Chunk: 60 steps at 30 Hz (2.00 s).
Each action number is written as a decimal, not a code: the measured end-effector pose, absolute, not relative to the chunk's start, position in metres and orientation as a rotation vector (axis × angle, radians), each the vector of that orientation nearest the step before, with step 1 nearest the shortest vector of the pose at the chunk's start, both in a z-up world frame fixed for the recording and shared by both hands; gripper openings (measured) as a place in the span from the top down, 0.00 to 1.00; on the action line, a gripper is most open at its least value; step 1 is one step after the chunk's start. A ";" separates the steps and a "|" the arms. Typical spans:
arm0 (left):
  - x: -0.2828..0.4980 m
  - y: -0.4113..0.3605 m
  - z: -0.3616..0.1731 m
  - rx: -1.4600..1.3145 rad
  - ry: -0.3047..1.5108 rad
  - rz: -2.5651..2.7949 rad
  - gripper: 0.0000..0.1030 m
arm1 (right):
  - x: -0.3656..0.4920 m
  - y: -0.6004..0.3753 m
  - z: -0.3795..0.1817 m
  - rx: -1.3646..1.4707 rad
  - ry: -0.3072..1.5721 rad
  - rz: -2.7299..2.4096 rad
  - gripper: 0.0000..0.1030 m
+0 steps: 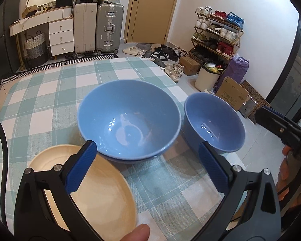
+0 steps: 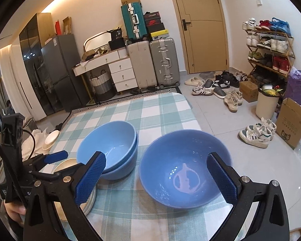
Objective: Organize plates and bowls
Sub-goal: 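Move both open tools to the rim of the remaining light-blue bowl, then close both tools on the rim of the single light-blue bowl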
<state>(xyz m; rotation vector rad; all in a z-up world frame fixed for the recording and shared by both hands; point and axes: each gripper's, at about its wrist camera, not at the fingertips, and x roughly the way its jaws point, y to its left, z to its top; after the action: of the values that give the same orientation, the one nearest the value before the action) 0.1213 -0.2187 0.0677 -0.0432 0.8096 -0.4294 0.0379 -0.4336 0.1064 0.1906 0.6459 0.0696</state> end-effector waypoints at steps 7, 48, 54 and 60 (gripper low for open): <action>0.102 -0.245 0.064 -0.030 0.814 -0.449 0.02 | 0.023 -0.452 0.100 0.202 0.649 0.064 0.01; 0.101 -0.346 0.037 -0.007 0.908 -0.569 0.36 | 0.030 -0.534 0.059 0.411 0.693 0.004 0.19; 0.109 -0.353 0.026 -0.031 0.931 -0.558 0.44 | 0.035 -0.534 0.050 0.408 0.714 -0.002 0.31; 0.124 -0.355 0.015 -0.089 0.955 -0.543 0.50 | 0.041 -0.536 0.037 0.414 0.725 0.008 0.42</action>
<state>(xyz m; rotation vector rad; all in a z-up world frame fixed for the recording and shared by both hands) 0.1243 -0.3552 0.0155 -0.0885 0.9549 -0.5427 0.0411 -0.5358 0.0375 0.4141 0.7252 0.0082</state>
